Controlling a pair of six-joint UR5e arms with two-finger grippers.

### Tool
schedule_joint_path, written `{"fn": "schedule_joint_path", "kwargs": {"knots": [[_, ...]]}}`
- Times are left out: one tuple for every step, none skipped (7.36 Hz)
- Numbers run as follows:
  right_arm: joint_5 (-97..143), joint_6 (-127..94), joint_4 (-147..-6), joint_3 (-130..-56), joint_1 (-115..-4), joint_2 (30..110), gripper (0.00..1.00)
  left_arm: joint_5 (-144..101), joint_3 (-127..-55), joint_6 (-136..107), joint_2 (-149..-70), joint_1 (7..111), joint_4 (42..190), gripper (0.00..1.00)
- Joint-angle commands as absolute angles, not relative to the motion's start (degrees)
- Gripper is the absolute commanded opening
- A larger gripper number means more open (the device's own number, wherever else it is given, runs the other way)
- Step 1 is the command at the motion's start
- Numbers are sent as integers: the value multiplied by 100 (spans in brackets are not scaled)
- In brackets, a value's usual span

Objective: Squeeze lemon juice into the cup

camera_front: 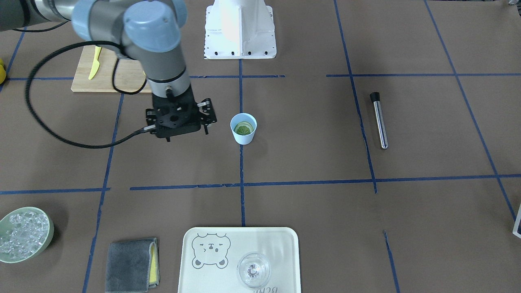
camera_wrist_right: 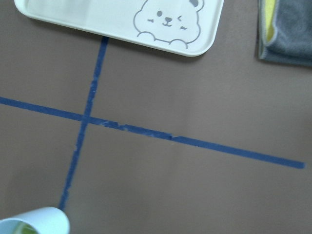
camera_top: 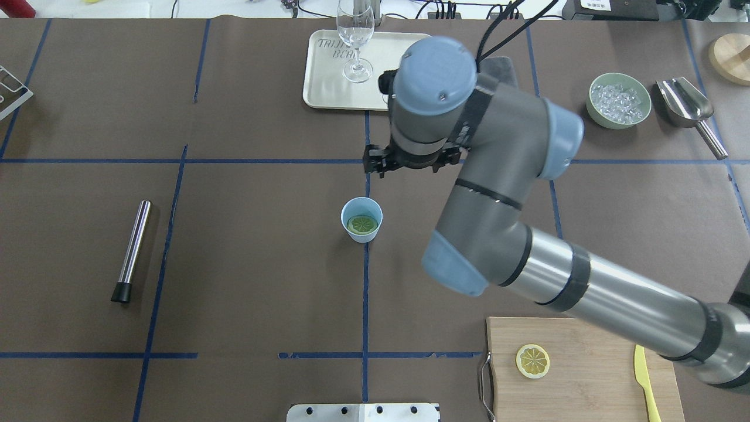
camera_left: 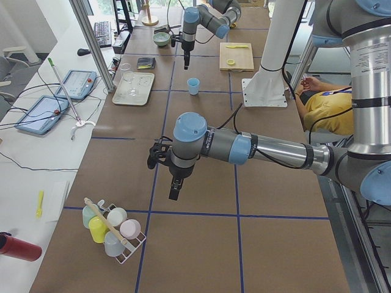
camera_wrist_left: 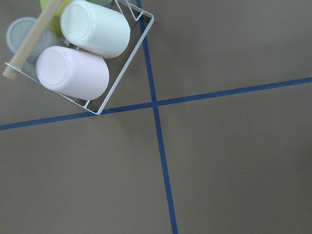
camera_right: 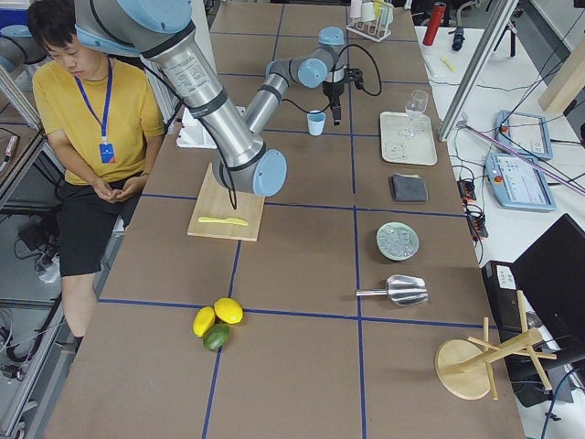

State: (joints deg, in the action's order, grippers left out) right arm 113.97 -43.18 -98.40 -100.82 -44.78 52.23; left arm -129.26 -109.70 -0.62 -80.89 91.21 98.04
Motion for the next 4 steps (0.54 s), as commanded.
{"fn": "schedule_joint_path", "kwargs": {"knots": [[12222,-2609,-9835,-10283,-5759,6209,100,-12911,-10734,-61,-8199,9114,11745,100],[12373,-2167,-9809,-10327,-6288,6701,100,-13103,-10566,-62,-8052,9097,13152,100],[12366,-1927,-9469,-10388,-6528,7341,100,-13513,-10121,-331,-8286,8966,13671,100],[12392,-1768,-9092,-10345,-6678,8070,100,-13744,-9942,-856,-8479,8826,13728,100]]}}
